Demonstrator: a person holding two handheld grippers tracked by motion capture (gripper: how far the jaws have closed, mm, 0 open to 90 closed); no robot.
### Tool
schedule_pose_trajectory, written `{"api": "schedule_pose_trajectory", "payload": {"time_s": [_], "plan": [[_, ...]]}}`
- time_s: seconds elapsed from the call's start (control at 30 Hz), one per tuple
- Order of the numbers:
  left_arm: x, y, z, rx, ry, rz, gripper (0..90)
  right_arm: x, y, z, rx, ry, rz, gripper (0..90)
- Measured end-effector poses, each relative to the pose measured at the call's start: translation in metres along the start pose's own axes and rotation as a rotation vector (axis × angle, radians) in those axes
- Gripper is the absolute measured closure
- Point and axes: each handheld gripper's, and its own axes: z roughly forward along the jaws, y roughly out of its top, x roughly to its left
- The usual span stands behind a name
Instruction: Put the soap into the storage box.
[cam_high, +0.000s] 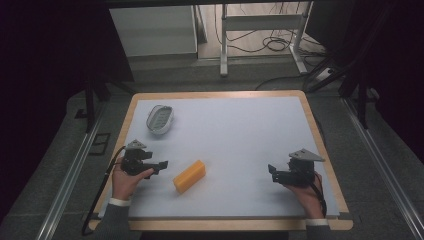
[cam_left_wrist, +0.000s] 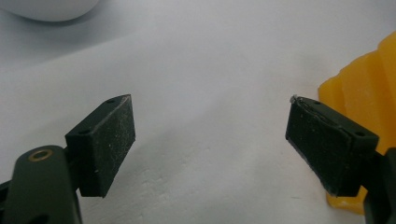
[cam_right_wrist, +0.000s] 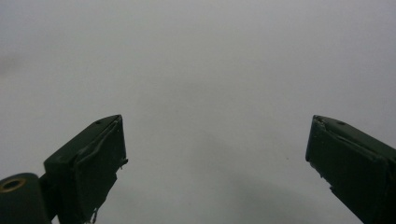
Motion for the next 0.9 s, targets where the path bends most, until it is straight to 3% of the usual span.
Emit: {"api": "schedule_pose_trajectory", "payload": {"time_s": [0.1, 0.17, 0.3, 0.43, 0.57, 0.8, 0.9], "plan": [[0.0, 0.0, -0.002, -0.002, -0.003, -0.002, 16.4, -0.002, 0.001, -0.001, -0.005, -0.012, -0.004, 5.3], [-0.001, 0.0, -0.002, -0.005, -0.034, -0.003, 16.3, -0.004, 0.0, -0.003, -0.012, -0.001, 0.004, 5.7], [-0.003, -0.001, -0.003, -0.003, -0.03, 0.014, 14.4, -0.009, -0.003, -0.007, -0.028, 0.0, 0.018, 6.9], [-0.007, -0.001, -0.005, 0.007, -0.004, 0.014, 14.7, -0.01, -0.004, -0.011, -0.042, 0.003, 0.008, 7.0], [-0.011, -0.002, -0.01, 0.016, 0.013, 0.029, 15.6, -0.014, -0.005, -0.017, -0.061, 0.04, 0.048, 7.2], [-0.014, 0.002, -0.019, 0.038, 0.07, 0.066, 15.5, -0.016, -0.008, -0.016, -0.033, 0.007, 0.051, 7.4], [-0.014, 0.005, -0.026, 0.018, 0.081, 0.064, 16.8, -0.016, -0.008, -0.015, -0.029, -0.002, 0.044, 7.4]]}}
